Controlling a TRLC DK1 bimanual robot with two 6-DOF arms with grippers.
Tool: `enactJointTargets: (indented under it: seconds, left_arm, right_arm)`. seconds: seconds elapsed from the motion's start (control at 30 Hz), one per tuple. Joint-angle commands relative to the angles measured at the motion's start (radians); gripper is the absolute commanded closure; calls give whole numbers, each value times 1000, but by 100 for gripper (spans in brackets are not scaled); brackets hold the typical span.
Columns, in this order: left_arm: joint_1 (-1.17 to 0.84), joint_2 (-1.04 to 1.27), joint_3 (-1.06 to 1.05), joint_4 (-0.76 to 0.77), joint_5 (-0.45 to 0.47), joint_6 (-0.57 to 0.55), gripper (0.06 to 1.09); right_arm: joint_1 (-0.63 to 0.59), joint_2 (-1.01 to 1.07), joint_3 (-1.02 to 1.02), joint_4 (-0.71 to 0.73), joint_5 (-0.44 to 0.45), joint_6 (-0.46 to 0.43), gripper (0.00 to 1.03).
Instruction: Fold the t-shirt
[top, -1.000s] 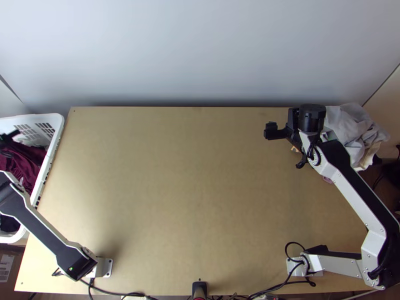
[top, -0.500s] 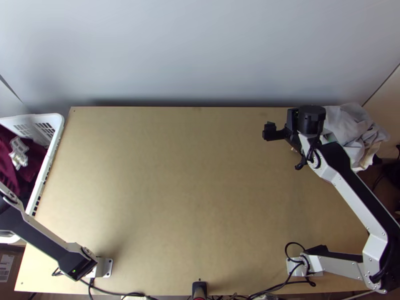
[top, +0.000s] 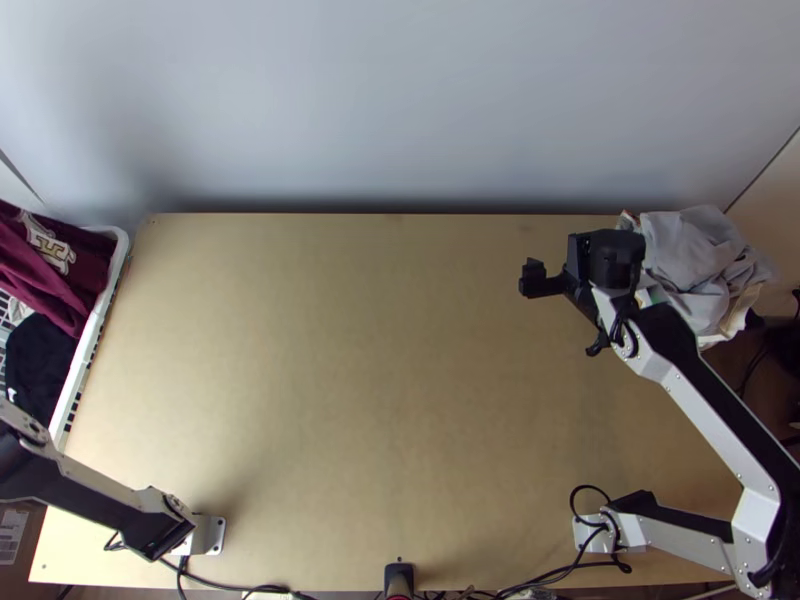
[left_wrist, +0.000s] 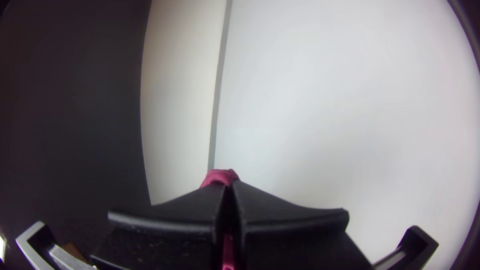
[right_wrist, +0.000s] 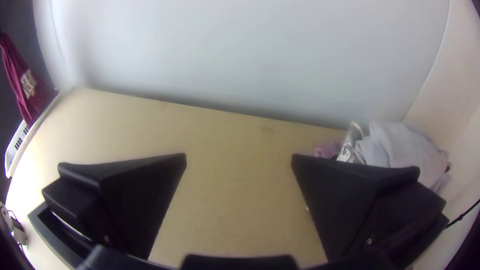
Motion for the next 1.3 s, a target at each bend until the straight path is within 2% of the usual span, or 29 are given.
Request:
enactJointTargets:
  seconds: [0.0, 0.3, 0.43, 0.47, 0.87, 1.27]
  left_arm:
    - [-55, -130, 2, -1, 4, -24, 105]
    - [-398, -296, -8, -120, -6, -50, 105]
    - [-633, -328, -11, -137, -101, -50, 105]
    - [-828, -344, -11, -140, -185, -36, 105]
    - [-1382, -350, -60, -137, -536, -10, 105]
    - [-1579, -331, -252, -62, -576, -52, 105]
  right_arm:
    - [11, -46, -66, 29, 1, 3, 5]
    - [25, -128, -261, 140, 1, 36, 5]
    - [23, -169, -358, 196, 15, 37, 5]
    - [23, -207, -416, 209, 16, 76, 5]
    - [2, -313, -482, 210, 18, 88, 5]
    - [5, -424, -585, 204, 18, 106, 5]
